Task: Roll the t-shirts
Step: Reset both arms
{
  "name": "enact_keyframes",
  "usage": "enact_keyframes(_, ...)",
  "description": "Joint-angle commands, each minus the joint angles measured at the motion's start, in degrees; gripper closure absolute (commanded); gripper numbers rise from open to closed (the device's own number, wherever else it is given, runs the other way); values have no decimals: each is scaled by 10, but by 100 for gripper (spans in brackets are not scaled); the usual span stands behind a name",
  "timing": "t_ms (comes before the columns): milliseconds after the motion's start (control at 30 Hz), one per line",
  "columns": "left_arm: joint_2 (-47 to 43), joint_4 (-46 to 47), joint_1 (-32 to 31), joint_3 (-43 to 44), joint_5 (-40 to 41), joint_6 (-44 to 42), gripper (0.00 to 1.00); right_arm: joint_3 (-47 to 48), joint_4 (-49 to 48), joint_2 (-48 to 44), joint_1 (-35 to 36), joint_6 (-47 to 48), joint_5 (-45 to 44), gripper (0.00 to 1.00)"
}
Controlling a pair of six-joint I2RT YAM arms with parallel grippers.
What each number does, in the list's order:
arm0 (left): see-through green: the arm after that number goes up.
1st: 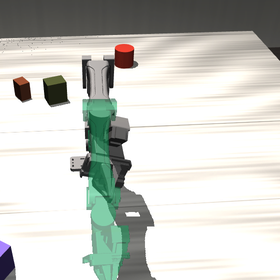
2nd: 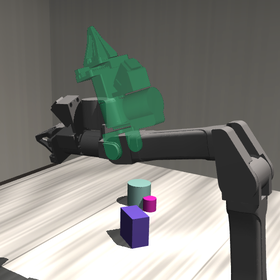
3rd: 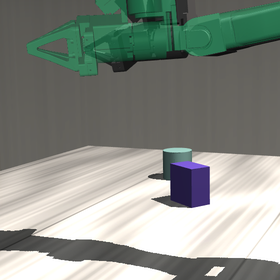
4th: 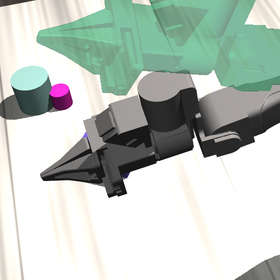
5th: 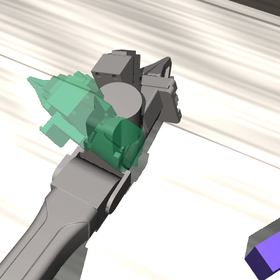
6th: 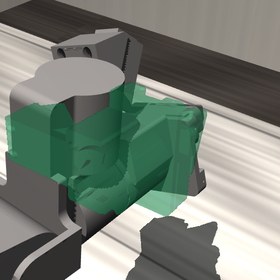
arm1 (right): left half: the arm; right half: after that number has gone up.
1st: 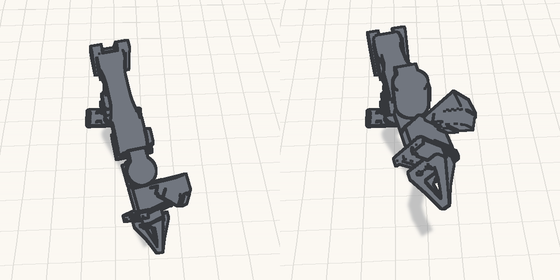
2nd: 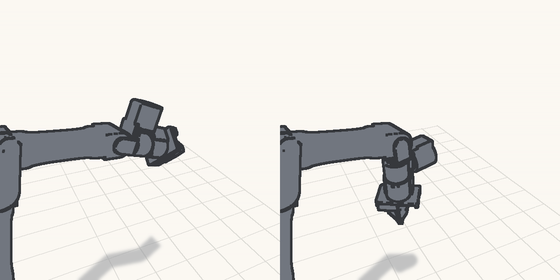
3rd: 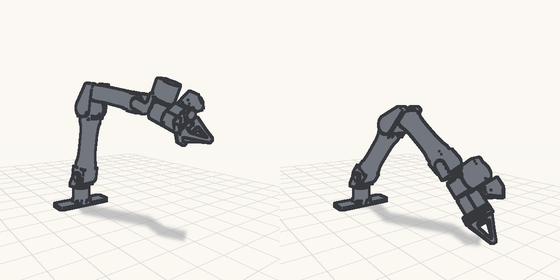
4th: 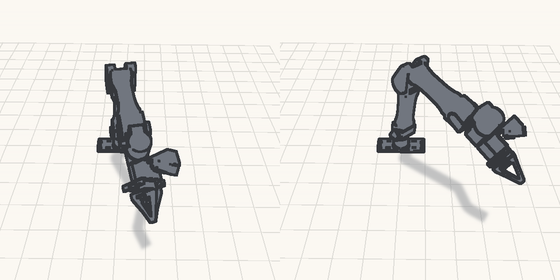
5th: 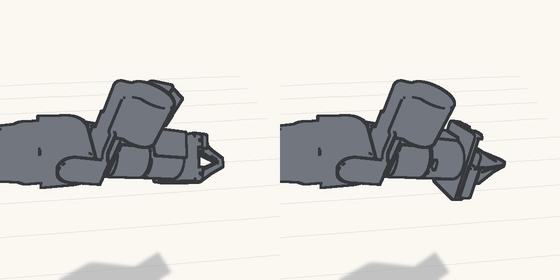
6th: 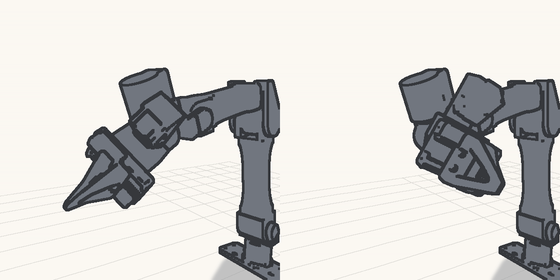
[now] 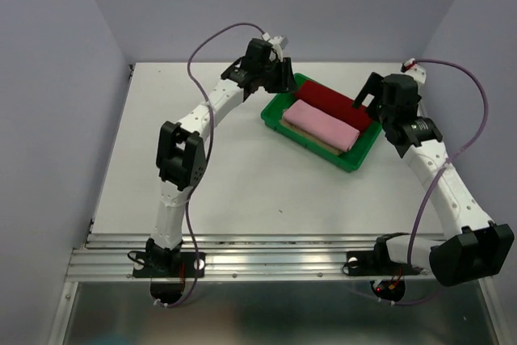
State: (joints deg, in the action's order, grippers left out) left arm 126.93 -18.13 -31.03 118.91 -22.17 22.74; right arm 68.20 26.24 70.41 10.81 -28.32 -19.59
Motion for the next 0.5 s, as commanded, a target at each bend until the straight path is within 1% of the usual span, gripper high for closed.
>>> enact_keyframes(0, -153, 10, 2, -3, 31, -38, 48, 13, 70, -40, -3, -8, -136, 0)
enact_keyframes(33, -171, 13, 3, -33, 41, -48, 47, 11, 89, -47, -3, -10, -166, 0)
enact_keyframes(67, -211, 17, 4, -50, 66, -52, 47, 10, 99, -57, -3, -12, -178, 0)
enact_keyframes(133, -248, 18, 6, -94, 90, -64, 47, 4, 124, -69, -3, -19, -209, 0)
enact_keyframes(200, -301, 7, 12, -135, 135, -76, 47, -14, 141, -95, -3, -31, -226, 0)
enact_keyframes(300, -374, -5, 24, -185, 215, -79, 47, -44, 153, -127, -3, -46, -236, 0)
enact_keyframes(333, -391, -9, 28, -223, 243, -76, 48, -52, 155, -132, -3, -50, -236, 0)
enact_keyframes(400, -429, -4, 37, -269, 278, -75, 48, -70, 159, -142, -3, -57, -235, 0)
enact_keyframes(433, -467, 0, 46, -293, 285, -75, 48, -74, 170, -144, -3, -71, -236, 0)
enact_keyframes(467, -486, 5, 52, -339, 290, -75, 48, -78, 176, -146, -3, -75, -236, 0)
